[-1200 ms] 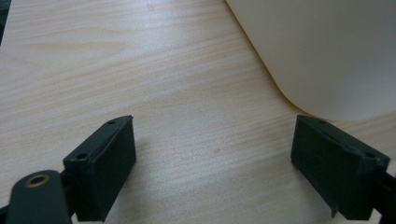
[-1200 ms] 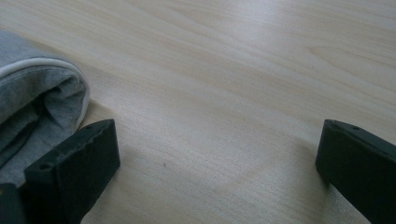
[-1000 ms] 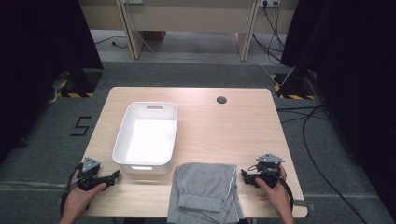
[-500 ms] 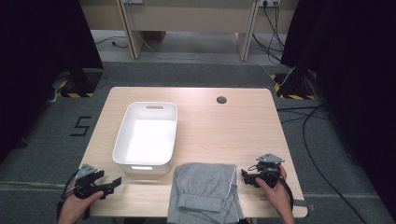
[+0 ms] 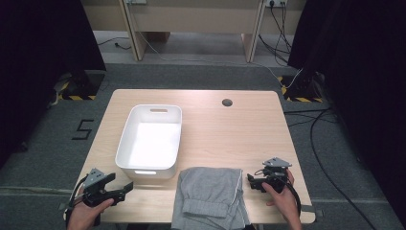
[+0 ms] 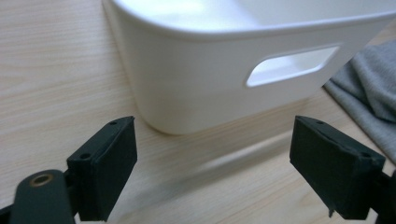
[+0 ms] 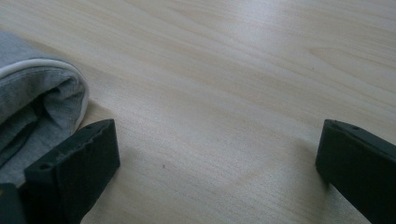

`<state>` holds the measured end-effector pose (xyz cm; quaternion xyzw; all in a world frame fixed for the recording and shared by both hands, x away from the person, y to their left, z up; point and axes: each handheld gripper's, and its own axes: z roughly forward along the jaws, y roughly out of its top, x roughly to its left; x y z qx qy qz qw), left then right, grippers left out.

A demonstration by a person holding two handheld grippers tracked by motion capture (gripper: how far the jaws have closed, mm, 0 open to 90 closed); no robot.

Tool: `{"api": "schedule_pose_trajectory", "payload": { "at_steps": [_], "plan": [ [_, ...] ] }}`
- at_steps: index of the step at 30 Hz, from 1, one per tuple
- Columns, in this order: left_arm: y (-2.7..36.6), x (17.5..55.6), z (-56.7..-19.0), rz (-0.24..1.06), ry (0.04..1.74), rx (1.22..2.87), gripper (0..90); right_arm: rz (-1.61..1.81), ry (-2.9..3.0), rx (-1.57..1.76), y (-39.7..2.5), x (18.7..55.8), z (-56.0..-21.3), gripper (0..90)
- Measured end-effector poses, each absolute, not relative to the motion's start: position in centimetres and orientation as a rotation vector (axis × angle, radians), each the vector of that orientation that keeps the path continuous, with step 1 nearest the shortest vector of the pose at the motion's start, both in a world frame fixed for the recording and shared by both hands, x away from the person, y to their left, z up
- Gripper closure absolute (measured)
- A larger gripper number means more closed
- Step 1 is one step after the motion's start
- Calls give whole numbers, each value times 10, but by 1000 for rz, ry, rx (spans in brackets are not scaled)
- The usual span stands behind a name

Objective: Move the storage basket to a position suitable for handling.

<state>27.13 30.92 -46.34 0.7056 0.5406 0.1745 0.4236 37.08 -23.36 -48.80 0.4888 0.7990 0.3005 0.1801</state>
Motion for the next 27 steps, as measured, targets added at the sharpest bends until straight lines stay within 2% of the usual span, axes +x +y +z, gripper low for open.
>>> {"api": "schedule_pose_trajectory", "payload": {
  "at_steps": [5, 16, 23, 27],
  "plan": [
    [299, 275, -461, 464, 1341, 1757, 146, 849, 2258, 1381, -234, 371, -488, 6],
    [293, 300, -466, 581, 1434, 1765, 147, 849, 2258, 1381, -234, 371, -488, 6],
    [296, 303, -467, 556, 1439, 1726, 138, 849, 2258, 1381, -234, 371, -488, 6],
    [302, 304, -468, 605, 1462, 1708, 131, 849, 2258, 1381, -234, 371, -488, 6]
  ]
}}
